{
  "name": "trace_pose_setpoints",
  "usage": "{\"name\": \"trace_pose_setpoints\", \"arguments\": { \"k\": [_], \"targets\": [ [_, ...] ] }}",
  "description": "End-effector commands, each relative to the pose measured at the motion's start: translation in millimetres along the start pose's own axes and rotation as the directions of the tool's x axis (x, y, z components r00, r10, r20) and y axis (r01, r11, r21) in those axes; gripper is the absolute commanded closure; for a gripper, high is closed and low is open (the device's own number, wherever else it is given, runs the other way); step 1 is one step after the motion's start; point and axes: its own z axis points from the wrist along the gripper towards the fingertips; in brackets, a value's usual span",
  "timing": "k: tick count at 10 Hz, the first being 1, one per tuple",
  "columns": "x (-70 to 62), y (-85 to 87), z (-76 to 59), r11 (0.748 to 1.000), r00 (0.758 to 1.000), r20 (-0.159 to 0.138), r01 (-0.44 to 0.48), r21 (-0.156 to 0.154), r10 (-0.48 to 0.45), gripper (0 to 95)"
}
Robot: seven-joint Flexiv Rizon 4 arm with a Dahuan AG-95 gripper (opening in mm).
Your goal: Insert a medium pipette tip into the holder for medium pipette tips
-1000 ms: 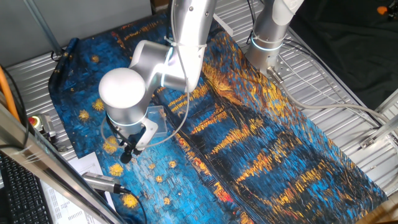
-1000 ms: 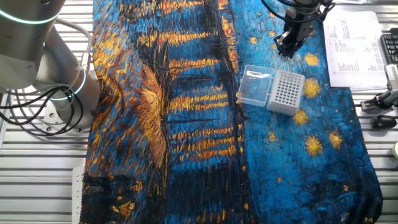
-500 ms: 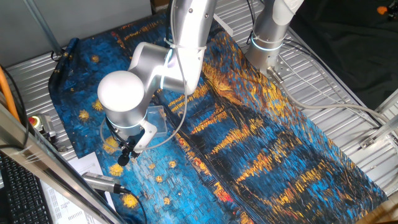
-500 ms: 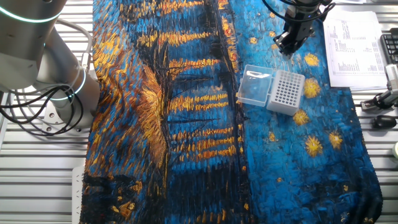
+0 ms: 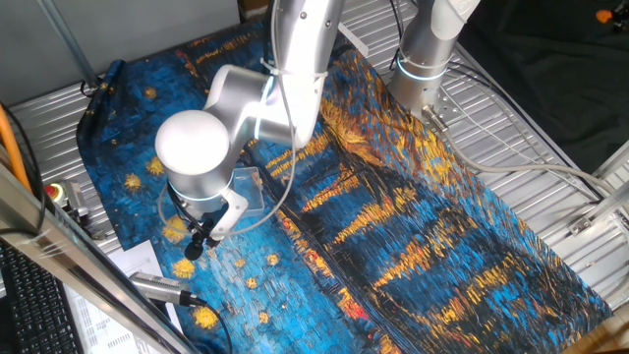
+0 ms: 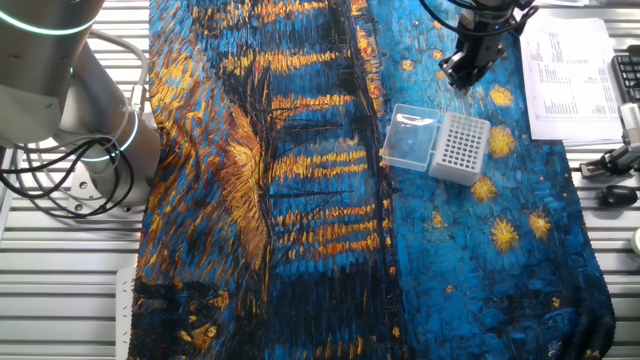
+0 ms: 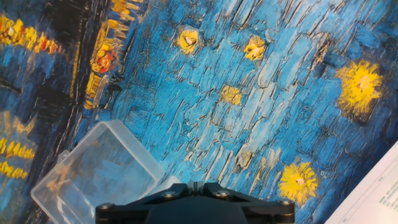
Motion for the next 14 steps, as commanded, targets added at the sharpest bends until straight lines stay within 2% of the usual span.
{"name": "trace_pose_setpoints", "arguments": {
  "k": [1,4,5,7,9,11,12,13,14],
  "targets": [
    [0.8,0.4,0.1,1.000,1.000,0.000,-0.006,0.001,0.006,95.0],
    [1.6,1.1,-0.1,1.000,1.000,0.001,-0.009,0.001,0.009,95.0],
    [1.7,1.1,0.2,1.000,1.000,0.003,-0.026,0.003,0.026,76.0],
    [1.8,0.8,1.4,0.998,0.998,0.016,-0.058,0.004,0.058,76.0],
    [2.0,0.6,2.2,0.998,0.997,0.016,-0.069,0.003,0.069,76.0],
    [2.0,0.5,2.2,0.990,0.989,0.033,-0.143,-0.011,0.143,76.0],
    [2.0,0.5,2.2,0.977,0.975,0.053,-0.214,-0.028,0.215,76.0],
    [1.3,-0.1,2.1,0.954,0.952,0.076,-0.292,-0.063,0.296,76.0],
    [0.3,-1.0,2.1,0.946,0.943,0.086,-0.316,-0.075,0.321,76.0]
  ]
}}
